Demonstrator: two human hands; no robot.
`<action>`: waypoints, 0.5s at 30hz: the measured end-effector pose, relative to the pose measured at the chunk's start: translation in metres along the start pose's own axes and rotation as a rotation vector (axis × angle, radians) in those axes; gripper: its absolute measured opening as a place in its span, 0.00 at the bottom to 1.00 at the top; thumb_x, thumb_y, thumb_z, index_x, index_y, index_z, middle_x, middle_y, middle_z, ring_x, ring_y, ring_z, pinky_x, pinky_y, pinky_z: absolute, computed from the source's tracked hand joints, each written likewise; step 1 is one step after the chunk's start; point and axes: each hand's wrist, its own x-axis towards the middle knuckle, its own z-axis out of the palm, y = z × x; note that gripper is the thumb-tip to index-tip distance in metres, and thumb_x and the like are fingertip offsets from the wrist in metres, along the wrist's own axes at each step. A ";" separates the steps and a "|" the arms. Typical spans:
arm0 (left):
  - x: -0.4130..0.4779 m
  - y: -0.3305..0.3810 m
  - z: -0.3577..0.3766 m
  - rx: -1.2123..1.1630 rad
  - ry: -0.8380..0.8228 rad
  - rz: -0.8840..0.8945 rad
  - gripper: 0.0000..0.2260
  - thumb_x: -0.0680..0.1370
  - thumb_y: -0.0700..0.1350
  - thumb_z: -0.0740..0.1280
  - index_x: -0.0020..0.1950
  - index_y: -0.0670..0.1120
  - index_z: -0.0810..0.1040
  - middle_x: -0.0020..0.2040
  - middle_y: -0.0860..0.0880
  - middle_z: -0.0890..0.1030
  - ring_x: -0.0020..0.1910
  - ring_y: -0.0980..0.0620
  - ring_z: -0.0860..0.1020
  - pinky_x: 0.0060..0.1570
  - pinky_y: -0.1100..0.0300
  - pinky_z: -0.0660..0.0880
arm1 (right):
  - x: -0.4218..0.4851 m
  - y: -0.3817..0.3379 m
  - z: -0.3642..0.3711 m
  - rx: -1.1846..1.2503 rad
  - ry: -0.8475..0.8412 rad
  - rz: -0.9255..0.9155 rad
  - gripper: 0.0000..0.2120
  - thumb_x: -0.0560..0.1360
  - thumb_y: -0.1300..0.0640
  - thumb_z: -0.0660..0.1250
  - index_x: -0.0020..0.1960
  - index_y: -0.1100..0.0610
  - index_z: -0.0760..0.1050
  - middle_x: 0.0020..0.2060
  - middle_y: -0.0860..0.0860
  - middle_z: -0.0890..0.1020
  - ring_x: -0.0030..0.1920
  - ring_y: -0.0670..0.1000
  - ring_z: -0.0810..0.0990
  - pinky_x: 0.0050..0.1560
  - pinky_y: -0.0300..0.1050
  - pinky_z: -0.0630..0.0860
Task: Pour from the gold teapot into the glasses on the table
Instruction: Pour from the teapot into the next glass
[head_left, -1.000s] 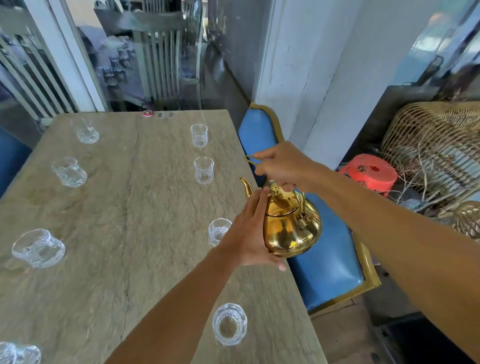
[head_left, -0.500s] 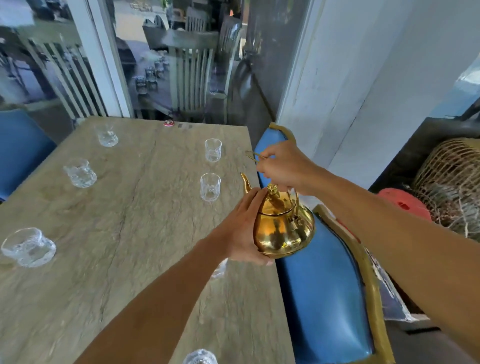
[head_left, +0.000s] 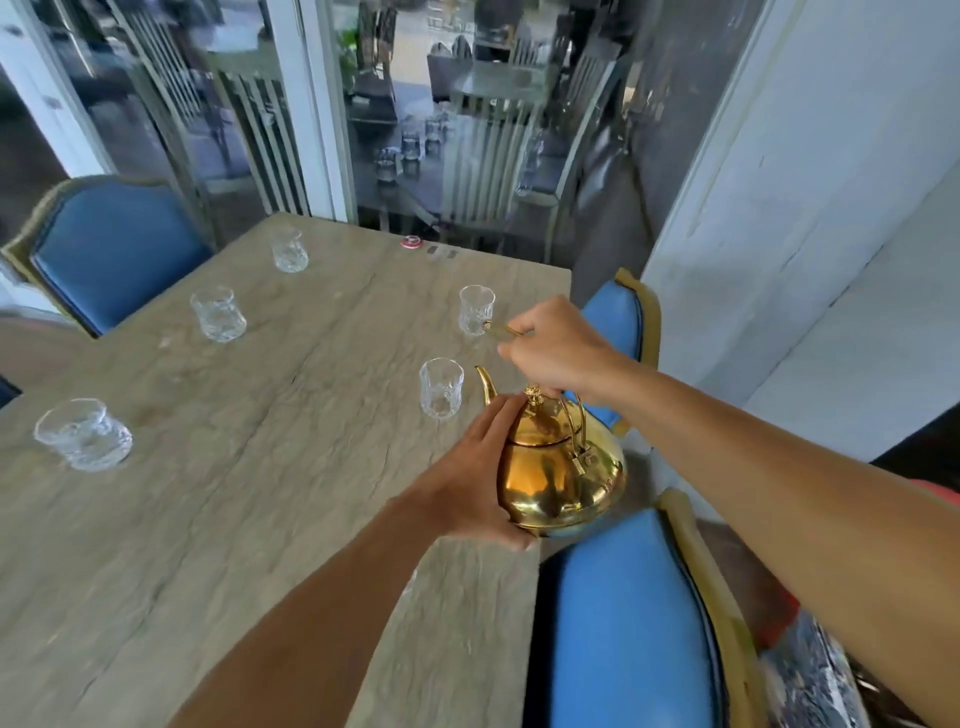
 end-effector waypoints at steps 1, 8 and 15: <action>0.003 -0.002 0.001 -0.006 0.002 -0.012 0.68 0.57 0.58 0.86 0.81 0.62 0.39 0.80 0.63 0.48 0.78 0.50 0.61 0.73 0.46 0.70 | 0.006 0.001 0.002 -0.011 -0.012 0.000 0.13 0.76 0.64 0.65 0.56 0.71 0.79 0.27 0.55 0.72 0.21 0.49 0.67 0.28 0.43 0.67; 0.019 -0.020 -0.001 -0.058 0.034 -0.069 0.65 0.58 0.56 0.86 0.80 0.61 0.41 0.78 0.61 0.54 0.70 0.59 0.62 0.69 0.62 0.64 | 0.051 -0.004 0.013 -0.113 -0.135 -0.009 0.12 0.79 0.63 0.62 0.56 0.67 0.81 0.23 0.52 0.73 0.13 0.43 0.68 0.21 0.35 0.68; 0.036 -0.039 -0.005 -0.142 0.025 -0.146 0.67 0.58 0.55 0.87 0.81 0.60 0.41 0.80 0.56 0.56 0.75 0.55 0.62 0.72 0.58 0.64 | 0.094 -0.009 0.029 -0.208 -0.188 0.025 0.14 0.79 0.59 0.63 0.34 0.57 0.69 0.23 0.52 0.70 0.16 0.47 0.68 0.24 0.38 0.68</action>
